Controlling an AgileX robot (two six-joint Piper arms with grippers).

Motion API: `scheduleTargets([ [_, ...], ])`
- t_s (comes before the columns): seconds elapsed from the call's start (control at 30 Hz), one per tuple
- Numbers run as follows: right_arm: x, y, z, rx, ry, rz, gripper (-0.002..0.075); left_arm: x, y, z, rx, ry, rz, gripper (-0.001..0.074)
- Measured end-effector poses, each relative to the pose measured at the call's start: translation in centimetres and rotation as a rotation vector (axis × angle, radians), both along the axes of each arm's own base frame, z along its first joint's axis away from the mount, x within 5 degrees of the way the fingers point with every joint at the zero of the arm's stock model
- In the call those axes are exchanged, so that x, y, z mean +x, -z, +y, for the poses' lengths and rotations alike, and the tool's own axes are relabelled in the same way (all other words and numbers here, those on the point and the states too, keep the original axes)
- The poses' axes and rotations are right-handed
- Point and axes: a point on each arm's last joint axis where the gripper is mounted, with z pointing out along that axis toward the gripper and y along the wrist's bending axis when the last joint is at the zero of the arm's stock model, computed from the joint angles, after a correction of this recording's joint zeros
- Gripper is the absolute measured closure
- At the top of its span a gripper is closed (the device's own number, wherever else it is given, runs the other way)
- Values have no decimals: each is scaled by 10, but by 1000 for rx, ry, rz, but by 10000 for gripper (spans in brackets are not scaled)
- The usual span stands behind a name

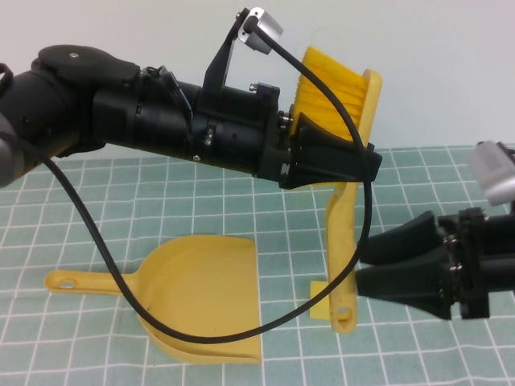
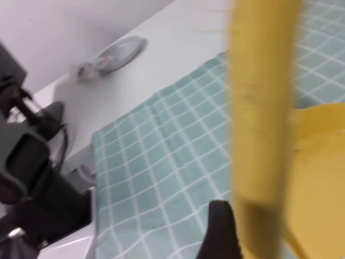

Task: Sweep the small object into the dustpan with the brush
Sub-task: Hand over the broom

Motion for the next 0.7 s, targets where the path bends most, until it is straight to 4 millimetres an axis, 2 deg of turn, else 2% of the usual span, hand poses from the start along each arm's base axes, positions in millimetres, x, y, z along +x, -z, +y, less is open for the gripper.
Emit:
scheduleTargets([
  [0.23,-7,-2,15,17,-50,-18,226,0,-3,-1,-29,-7,13,580],
  [0.7,-7,-3,17,29,-47,-14,228,1,-10,-3,-110,-20,21,580],
])
